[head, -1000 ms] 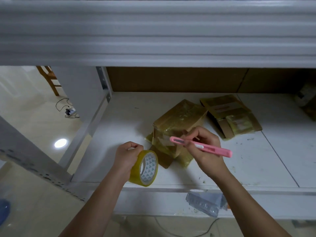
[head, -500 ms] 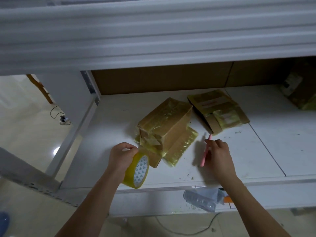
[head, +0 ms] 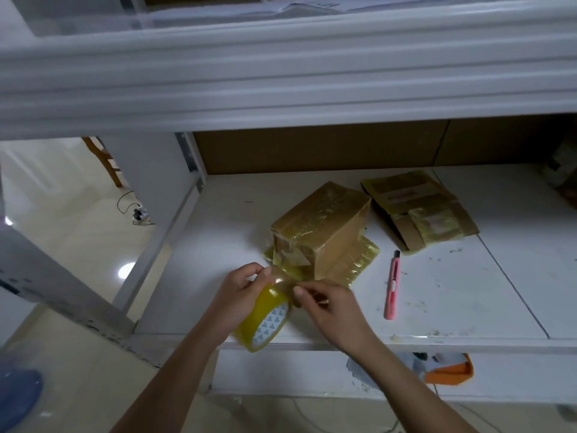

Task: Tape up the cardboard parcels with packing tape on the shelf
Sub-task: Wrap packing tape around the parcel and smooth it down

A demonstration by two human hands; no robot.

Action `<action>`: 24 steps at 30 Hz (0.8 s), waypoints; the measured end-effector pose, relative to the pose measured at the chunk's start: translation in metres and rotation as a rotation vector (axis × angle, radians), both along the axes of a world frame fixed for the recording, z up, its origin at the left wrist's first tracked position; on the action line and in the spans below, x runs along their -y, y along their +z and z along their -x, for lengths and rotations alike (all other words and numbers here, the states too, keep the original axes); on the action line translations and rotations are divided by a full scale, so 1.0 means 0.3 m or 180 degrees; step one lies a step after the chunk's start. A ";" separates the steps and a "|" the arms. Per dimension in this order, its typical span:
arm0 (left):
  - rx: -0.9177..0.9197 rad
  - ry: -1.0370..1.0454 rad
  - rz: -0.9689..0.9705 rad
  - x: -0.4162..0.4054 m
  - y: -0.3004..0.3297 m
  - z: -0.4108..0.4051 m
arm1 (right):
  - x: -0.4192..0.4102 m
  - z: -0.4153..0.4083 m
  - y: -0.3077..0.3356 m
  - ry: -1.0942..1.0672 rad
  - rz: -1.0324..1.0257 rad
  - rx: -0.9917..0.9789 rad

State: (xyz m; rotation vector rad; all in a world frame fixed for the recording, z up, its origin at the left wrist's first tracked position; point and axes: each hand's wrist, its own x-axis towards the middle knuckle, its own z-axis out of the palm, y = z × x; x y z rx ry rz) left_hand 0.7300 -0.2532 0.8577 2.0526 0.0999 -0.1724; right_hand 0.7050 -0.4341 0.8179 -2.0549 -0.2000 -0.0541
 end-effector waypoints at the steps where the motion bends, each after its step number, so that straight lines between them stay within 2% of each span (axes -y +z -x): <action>1: 0.0048 -0.0095 0.0030 -0.006 0.002 0.006 | -0.033 -0.007 -0.009 -0.0016 -0.0218 -0.0219; 5: 0.0111 -0.0317 0.0065 -0.057 -0.013 0.006 | -0.111 -0.030 -0.025 -0.0286 -0.0988 -0.0404; 7: 0.0155 -0.0315 0.0102 -0.090 -0.023 0.008 | -0.134 -0.036 -0.033 -0.0431 -0.0956 -0.0301; 10: 0.0067 -0.0170 0.0577 -0.134 -0.026 0.030 | -0.172 -0.048 -0.046 -0.0719 -0.0944 -0.0208; 13: 0.0134 0.0080 0.0711 -0.212 -0.031 0.036 | -0.216 -0.060 -0.064 -0.0991 -0.1330 -0.0354; 15: 0.0246 -0.0100 0.0731 -0.262 -0.035 0.045 | -0.249 -0.072 -0.070 -0.1035 -0.1596 -0.0539; 20: 0.0349 -0.0132 0.0376 -0.343 -0.041 0.046 | -0.349 -0.104 -0.067 -0.0945 -0.1673 -0.0846; 24: 0.0420 0.0142 -0.0575 -0.414 -0.005 -0.018 | -0.412 -0.154 -0.079 -0.1030 -0.0886 -0.0398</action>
